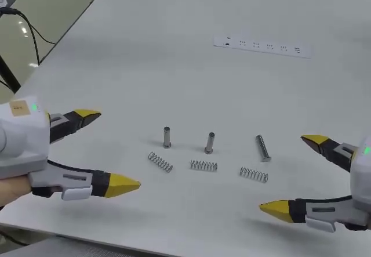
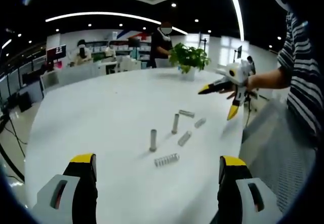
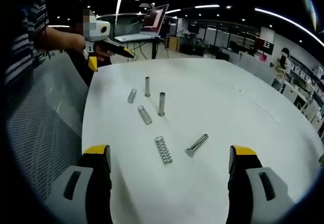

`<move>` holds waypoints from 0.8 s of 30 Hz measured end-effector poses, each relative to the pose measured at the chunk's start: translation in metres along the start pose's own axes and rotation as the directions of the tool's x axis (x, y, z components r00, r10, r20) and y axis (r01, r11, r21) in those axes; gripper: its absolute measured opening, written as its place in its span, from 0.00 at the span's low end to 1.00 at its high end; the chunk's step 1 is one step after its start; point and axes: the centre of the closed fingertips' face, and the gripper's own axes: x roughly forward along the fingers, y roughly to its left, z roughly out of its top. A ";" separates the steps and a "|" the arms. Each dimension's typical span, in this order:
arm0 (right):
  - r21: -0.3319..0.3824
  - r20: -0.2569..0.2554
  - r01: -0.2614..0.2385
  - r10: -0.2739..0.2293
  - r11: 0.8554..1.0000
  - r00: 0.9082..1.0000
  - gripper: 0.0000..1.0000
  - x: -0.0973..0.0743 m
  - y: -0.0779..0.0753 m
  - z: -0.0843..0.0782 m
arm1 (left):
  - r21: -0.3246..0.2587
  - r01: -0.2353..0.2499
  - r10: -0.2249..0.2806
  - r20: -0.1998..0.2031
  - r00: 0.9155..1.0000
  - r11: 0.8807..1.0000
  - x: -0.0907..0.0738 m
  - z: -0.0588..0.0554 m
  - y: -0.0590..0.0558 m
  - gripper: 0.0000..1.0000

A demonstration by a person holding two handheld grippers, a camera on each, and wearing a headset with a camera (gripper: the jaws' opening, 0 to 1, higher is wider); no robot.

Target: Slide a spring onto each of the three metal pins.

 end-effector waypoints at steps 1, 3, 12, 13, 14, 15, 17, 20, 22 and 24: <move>0.000 -0.001 -0.001 0.001 1.000 1.000 0.97 0.000 0.000 0.000 | 0.000 -0.001 0.001 0.000 1.000 1.000 0.000 0.000 0.000 0.98; 0.000 -0.003 -0.005 0.005 1.000 1.000 0.96 0.000 0.001 0.000 | -0.001 0.000 0.000 0.000 1.000 1.000 0.000 0.000 0.000 0.98; 0.016 0.008 -0.015 0.015 1.000 1.000 0.92 0.003 0.002 0.006 | -0.006 0.000 0.000 -0.009 1.000 1.000 -0.001 -0.005 -0.001 0.98; 0.016 0.008 -0.016 0.016 1.000 1.000 0.91 0.003 0.002 0.006 | -0.008 0.000 0.000 -0.009 1.000 1.000 -0.001 -0.005 -0.001 0.98; 0.015 0.008 -0.016 0.016 1.000 1.000 0.90 0.004 0.002 0.006 | -0.008 -0.001 0.001 -0.008 1.000 1.000 -0.001 -0.005 -0.001 0.98; 0.018 0.009 -0.017 0.017 1.000 1.000 0.90 0.004 0.002 0.007 | -0.009 -0.001 0.001 -0.007 1.000 1.000 -0.001 -0.005 -0.001 0.98; 0.026 0.006 -0.020 0.020 0.999 1.000 0.89 0.004 0.003 0.006 | -0.007 -0.003 0.002 -0.008 1.000 1.000 0.000 -0.005 0.000 0.98; 0.024 0.003 -0.022 0.022 0.999 1.000 0.88 0.005 0.004 0.006 | -0.011 -0.004 0.004 -0.006 1.000 1.000 0.000 -0.004 0.000 0.98; 0.039 0.006 -0.025 0.025 0.999 1.000 0.86 0.006 0.003 0.007 | -0.009 -0.004 0.004 -0.007 1.000 1.000 0.000 -0.005 0.001 0.98; 0.051 0.011 -0.024 0.023 0.998 1.000 0.85 0.007 0.001 0.009 | -0.010 -0.004 0.004 -0.007 1.000 1.000 0.000 -0.004 0.000 0.98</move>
